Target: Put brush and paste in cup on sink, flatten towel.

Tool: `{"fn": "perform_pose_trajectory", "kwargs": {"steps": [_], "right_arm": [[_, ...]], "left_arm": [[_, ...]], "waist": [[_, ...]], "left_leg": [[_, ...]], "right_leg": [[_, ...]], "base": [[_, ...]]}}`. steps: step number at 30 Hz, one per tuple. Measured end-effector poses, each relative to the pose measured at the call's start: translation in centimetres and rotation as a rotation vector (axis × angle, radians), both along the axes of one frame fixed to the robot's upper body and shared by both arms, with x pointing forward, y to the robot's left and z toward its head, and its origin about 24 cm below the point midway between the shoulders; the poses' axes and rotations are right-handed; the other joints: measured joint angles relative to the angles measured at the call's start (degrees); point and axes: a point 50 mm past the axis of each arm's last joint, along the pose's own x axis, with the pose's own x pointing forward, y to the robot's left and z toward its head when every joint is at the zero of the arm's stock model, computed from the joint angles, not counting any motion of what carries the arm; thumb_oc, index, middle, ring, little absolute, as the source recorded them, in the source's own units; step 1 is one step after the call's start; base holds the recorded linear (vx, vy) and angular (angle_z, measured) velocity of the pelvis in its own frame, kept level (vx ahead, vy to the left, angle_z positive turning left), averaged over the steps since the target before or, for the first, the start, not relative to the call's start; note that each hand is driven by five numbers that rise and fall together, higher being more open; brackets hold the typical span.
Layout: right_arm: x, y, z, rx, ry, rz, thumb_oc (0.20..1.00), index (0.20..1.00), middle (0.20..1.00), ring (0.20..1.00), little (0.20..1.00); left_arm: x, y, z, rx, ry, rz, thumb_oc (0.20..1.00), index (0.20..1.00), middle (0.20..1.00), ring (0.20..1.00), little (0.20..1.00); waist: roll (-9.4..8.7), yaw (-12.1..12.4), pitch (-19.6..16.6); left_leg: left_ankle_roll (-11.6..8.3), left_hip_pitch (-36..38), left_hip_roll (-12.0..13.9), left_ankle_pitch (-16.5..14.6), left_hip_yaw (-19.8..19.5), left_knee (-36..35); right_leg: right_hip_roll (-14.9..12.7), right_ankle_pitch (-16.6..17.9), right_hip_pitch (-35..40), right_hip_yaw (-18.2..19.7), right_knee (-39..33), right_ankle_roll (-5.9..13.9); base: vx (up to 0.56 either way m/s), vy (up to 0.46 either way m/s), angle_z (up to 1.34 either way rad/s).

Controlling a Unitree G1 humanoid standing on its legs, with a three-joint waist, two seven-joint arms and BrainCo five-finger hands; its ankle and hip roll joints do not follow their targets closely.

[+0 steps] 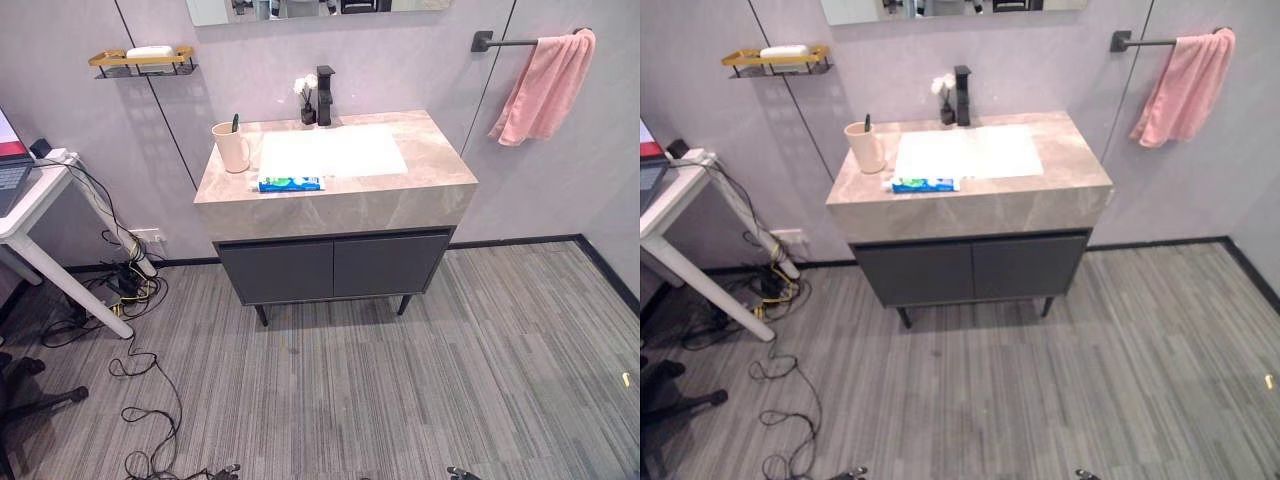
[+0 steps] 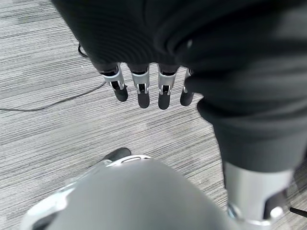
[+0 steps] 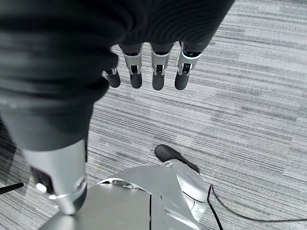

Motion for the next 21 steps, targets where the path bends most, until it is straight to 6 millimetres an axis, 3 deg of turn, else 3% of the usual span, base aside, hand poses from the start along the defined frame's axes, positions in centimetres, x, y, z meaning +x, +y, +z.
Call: {"fn": "perform_pose_trajectory", "kwargs": {"steps": [5,12,21], "right_arm": [[0.0,0.0,0.0,0.011,-0.006,-0.034,1.000,1.000,1.000,1.000,1.000],[1.0,0.4,0.0,0.047,-0.030,-0.096,1.000,1.000,1.000,1.000,1.000],[0.8,1.3,-0.3,0.078,-0.032,-0.146,1.000,1.000,1.000,1.000,1.000]], "left_arm": [[0.0,0.1,0.0,-0.001,-0.008,0.005,1.000,1.000,1.000,1.000,1.000],[1.4,1.5,0.6,0.028,-0.045,0.028,1.000,1.000,1.000,1.000,1.000],[1.3,1.6,0.6,0.029,-0.044,0.033,1.000,1.000,1.000,1.000,1.000]], "waist": [[-0.37,0.0,0.0],[-4.38,-0.1,2.1],[-4.57,-0.1,2.2]], "left_leg": [[-0.29,0.1,0.0,-1.1,-0.1,-0.5],[0.34,-3.9,-1.1,-3.9,-0.7,7.1],[0.58,-3.6,-1.2,-4.9,-0.8,8.5]], "right_leg": [[-0.4,-1.5,-1.4,-0.1,3.5,0.01],[-3.4,-5.9,-6.9,0.0,14.1,0.09],[-3.8,-6.1,-6.2,0.1,14.8,0.31]], "base": [[0.02,0.007,0.01],[-0.03,0.029,0.03],[0.00,0.000,0.00]]}}
